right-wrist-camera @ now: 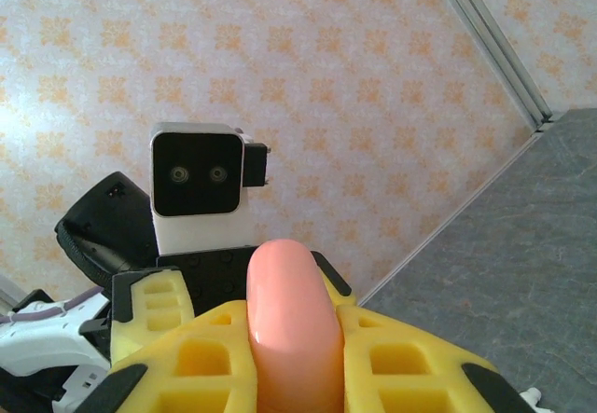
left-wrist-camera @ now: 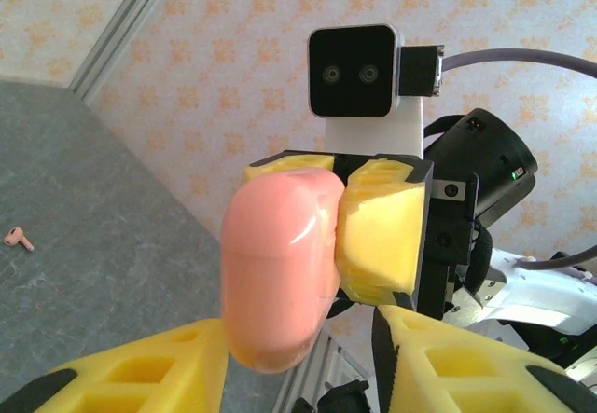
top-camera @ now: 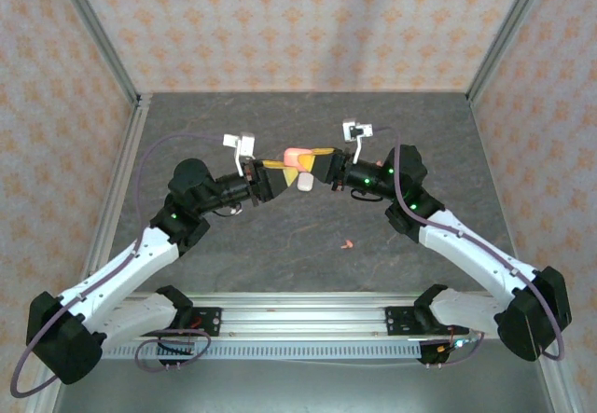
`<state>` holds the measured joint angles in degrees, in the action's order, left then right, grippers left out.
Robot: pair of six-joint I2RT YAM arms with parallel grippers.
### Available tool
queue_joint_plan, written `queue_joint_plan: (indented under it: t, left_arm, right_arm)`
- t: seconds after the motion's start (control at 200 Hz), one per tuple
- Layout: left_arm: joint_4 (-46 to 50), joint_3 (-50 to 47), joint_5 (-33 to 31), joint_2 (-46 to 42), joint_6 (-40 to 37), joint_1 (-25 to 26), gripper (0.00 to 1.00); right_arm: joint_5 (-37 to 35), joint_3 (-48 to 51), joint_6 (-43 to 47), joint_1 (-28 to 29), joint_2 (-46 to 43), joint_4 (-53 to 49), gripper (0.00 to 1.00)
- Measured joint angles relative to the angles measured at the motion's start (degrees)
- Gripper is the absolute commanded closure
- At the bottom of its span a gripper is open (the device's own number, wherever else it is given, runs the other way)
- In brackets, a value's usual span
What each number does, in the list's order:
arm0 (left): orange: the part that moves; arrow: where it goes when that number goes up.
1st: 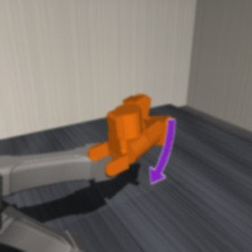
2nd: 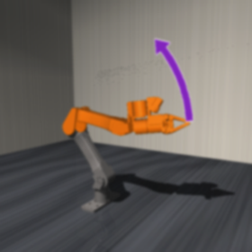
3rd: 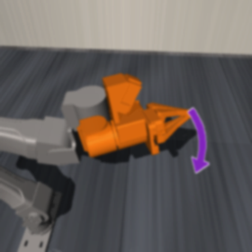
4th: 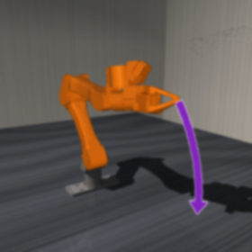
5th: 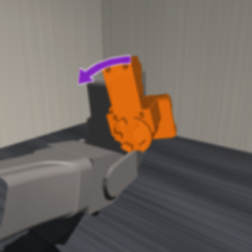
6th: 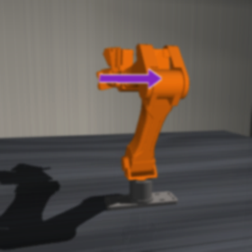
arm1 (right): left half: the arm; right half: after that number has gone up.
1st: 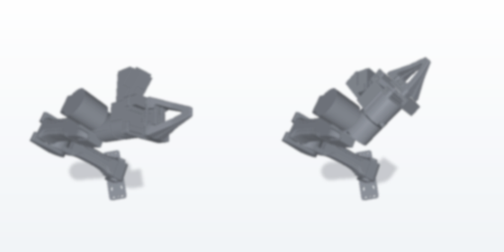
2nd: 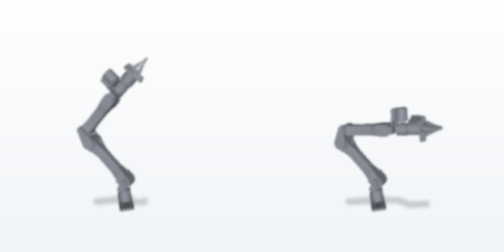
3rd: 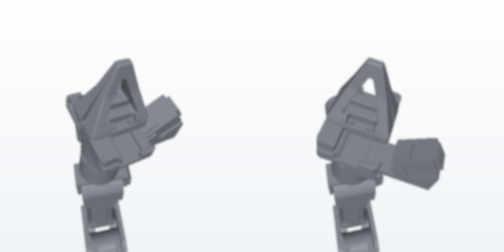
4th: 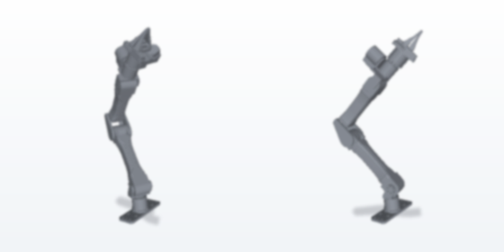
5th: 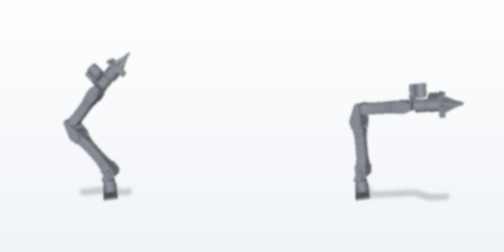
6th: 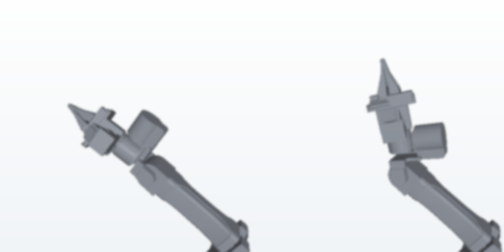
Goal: Insert the wireless bluetooth earbuds into the charging case
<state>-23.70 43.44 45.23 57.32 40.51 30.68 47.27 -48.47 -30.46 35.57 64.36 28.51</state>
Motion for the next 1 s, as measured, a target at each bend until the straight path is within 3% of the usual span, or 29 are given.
queue_joint_plan:
  t: [0.12,0.706,1.001]
  left_arm:
    - [-0.2,0.0,-0.26,0.0,-0.02,0.26,0.64]
    - [-0.35,0.0,-2.19,-1.03,0.26,0.37,0.6]
    - [0.39,0.0,-2.47,-0.57,-0.11,0.48,0.85]
  right_arm:
    - [0.48,0.07,-0.55,0.0,0.33,0.98,0.95]
    - [2.34,0.7,-1.92,0.0,0.9,3.32,0.96]
    - [3.34,1.4,-2.78,-0.26,1.18,4.61,0.96]
